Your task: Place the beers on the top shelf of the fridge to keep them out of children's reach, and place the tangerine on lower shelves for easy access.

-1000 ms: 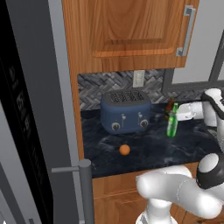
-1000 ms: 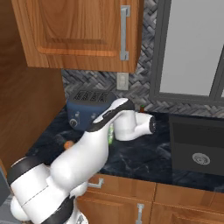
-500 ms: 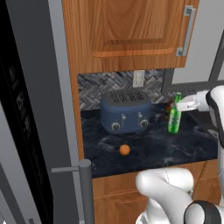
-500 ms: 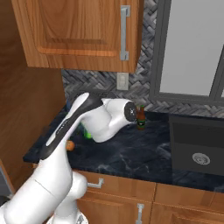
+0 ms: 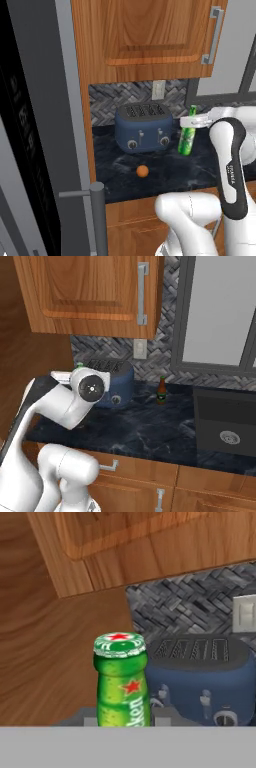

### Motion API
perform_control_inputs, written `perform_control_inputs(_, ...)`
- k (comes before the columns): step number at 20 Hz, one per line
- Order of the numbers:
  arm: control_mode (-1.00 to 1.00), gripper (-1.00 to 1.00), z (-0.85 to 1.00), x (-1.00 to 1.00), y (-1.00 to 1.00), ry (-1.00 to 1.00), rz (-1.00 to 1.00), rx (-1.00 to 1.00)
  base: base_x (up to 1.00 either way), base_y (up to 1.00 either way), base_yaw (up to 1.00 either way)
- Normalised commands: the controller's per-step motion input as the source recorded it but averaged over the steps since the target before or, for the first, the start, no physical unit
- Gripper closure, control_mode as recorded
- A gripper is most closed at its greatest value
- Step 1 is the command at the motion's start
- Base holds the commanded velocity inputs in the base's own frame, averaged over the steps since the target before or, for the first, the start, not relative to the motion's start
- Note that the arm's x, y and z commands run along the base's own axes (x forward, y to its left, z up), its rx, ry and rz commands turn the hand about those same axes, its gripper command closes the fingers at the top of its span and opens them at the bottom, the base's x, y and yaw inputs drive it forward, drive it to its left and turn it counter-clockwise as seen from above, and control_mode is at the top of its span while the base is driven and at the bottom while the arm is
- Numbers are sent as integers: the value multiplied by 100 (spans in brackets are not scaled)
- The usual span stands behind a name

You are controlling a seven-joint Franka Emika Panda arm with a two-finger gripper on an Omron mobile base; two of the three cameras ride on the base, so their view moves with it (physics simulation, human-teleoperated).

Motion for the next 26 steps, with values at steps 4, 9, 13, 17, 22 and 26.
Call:
perform_control_inputs(4,-100,100,36,-23,19,2,-15,-7,0,0,0)
perform_control_inputs(9,-100,100,46,-24,1,1,-8,-5,0,0,0)
perform_control_inputs(13,-100,100,46,-20,0,1,-1,-4,0,0,0)
perform_control_inputs(17,-100,100,34,-28,13,0,0,-9,0,0,0)
perform_control_inputs(22,100,100,5,-9,3,0,0,-2,-45,6,0)
perform_control_inputs(26,100,100,0,0,0,0,0,0,-88,0,0)
